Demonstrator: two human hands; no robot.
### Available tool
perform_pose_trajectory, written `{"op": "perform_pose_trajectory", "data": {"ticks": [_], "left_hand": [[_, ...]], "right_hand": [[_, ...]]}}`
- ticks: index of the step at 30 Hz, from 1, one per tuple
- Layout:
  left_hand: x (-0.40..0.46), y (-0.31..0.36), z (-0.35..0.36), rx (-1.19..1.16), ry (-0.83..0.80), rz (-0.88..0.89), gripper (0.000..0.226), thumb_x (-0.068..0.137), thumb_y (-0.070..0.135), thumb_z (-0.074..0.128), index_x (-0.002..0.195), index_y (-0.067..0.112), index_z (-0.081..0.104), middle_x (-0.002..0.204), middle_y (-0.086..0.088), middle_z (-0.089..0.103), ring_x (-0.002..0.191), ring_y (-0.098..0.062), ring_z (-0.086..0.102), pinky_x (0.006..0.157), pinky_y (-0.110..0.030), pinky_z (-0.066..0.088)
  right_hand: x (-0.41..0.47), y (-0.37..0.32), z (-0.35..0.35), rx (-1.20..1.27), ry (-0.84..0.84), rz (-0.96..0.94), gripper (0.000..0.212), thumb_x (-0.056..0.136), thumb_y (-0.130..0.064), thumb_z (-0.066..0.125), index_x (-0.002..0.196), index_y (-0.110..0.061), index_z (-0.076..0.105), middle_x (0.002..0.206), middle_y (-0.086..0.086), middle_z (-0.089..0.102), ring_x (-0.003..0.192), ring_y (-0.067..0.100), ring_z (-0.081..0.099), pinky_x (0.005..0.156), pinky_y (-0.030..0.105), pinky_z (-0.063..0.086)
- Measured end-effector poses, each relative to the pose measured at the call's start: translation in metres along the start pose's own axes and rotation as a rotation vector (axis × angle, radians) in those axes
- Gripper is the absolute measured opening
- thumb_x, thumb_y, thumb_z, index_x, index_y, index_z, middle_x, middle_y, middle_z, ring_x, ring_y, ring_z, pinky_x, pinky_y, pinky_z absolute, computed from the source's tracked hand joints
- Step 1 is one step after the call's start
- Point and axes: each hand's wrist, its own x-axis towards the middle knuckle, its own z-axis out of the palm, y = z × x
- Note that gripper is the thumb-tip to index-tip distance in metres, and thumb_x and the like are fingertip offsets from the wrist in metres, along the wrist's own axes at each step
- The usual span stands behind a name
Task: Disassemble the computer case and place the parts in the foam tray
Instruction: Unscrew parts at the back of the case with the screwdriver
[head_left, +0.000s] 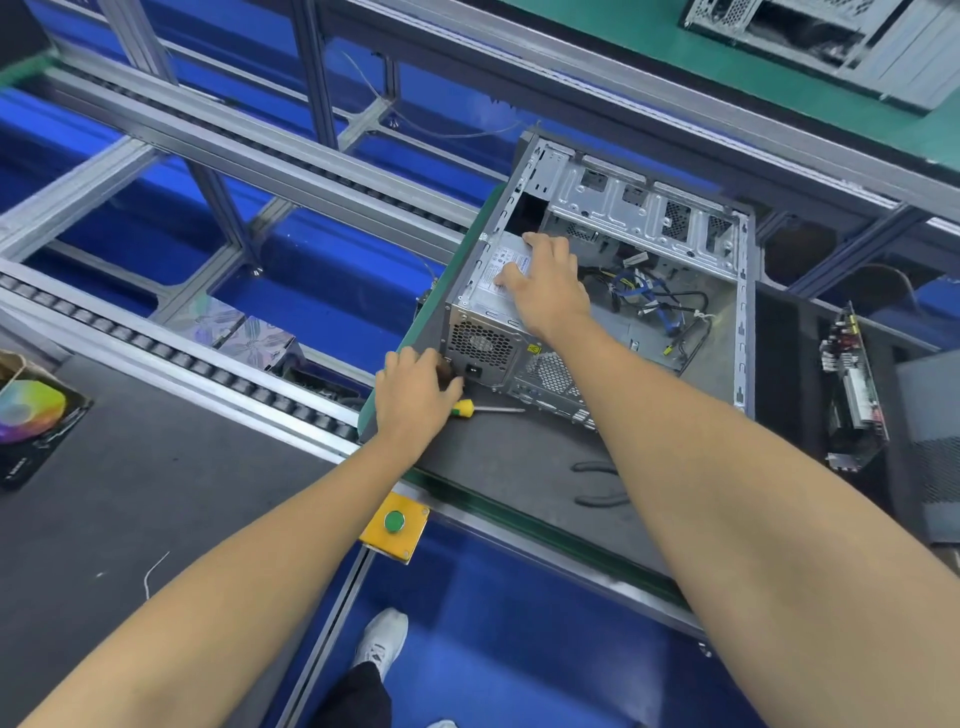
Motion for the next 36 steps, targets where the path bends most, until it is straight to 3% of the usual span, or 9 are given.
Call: {"op": "perform_pose_trajectory", "data": {"ticks": [6, 10, 17, 21, 23, 30, 36], "left_hand": [[0.01, 0.013, -0.002, -0.012, -0.104, -0.147, 0.038, 0.081, 0.065, 0.073, 0.101, 0.033, 0.077, 0.11, -0.006, 0.061, 0.115, -0.029, 0.048, 0.092, -0.041, 0.043], [0.01, 0.014, -0.001, 0.007, -0.103, -0.122, 0.032, 0.086, 0.062, 0.071, 0.101, 0.034, 0.079, 0.108, -0.006, 0.063, 0.112, -0.029, 0.049, 0.09, -0.041, 0.043], [-0.025, 0.012, 0.003, -0.032, 0.076, 0.164, 0.019, 0.087, 0.058, 0.071, 0.094, 0.041, 0.077, 0.099, 0.008, 0.059, 0.102, -0.022, 0.044, 0.09, -0.039, 0.028], [-0.056, 0.031, 0.026, 0.041, 0.06, 0.509, 0.023, 0.085, 0.058, 0.071, 0.089, 0.036, 0.078, 0.097, 0.007, 0.058, 0.098, -0.025, 0.052, 0.098, -0.039, 0.029], [-0.059, 0.031, 0.031, 0.063, 0.049, 0.572, 0.024, 0.088, 0.058, 0.068, 0.092, 0.037, 0.078, 0.1, 0.008, 0.059, 0.099, -0.024, 0.053, 0.1, -0.038, 0.03], [-0.039, -0.015, 0.009, 0.088, 0.082, 0.415, 0.052, 0.079, 0.067, 0.069, 0.12, 0.035, 0.069, 0.114, 0.004, 0.061, 0.108, -0.025, 0.055, 0.1, -0.042, 0.035], [-0.025, -0.042, -0.005, 0.188, -0.098, 0.371, 0.042, 0.098, 0.059, 0.05, 0.126, 0.028, 0.059, 0.118, 0.003, 0.056, 0.112, -0.021, 0.051, 0.085, -0.034, 0.043]], "right_hand": [[-0.001, -0.001, 0.0, 0.001, 0.006, 0.002, 0.064, 0.095, -0.044, 0.054, 0.152, -0.021, 0.037, 0.149, 0.001, 0.036, 0.135, 0.023, 0.036, 0.101, 0.045, 0.036], [-0.001, -0.001, -0.002, -0.01, 0.001, 0.004, 0.063, 0.096, -0.044, 0.053, 0.152, -0.022, 0.036, 0.15, 0.001, 0.035, 0.136, 0.023, 0.035, 0.102, 0.045, 0.036], [-0.002, -0.002, -0.002, -0.004, 0.004, 0.004, 0.063, 0.096, -0.044, 0.053, 0.152, -0.022, 0.035, 0.151, 0.0, 0.035, 0.136, 0.022, 0.035, 0.102, 0.044, 0.036], [-0.003, -0.004, -0.003, 0.006, 0.003, 0.008, 0.064, 0.095, -0.044, 0.053, 0.152, -0.022, 0.036, 0.15, 0.0, 0.036, 0.136, 0.022, 0.035, 0.101, 0.044, 0.035], [-0.004, -0.004, -0.003, 0.009, -0.001, 0.008, 0.064, 0.094, -0.044, 0.054, 0.152, -0.023, 0.036, 0.15, 0.0, 0.036, 0.137, 0.021, 0.034, 0.102, 0.044, 0.034], [-0.004, -0.003, -0.004, -0.003, -0.013, 0.004, 0.063, 0.095, -0.044, 0.053, 0.152, -0.023, 0.036, 0.15, 0.0, 0.036, 0.136, 0.022, 0.034, 0.104, 0.045, 0.035], [-0.004, -0.003, -0.004, -0.003, -0.018, 0.006, 0.064, 0.095, -0.043, 0.053, 0.153, -0.023, 0.035, 0.151, 0.0, 0.035, 0.139, 0.022, 0.033, 0.106, 0.045, 0.033]]}}
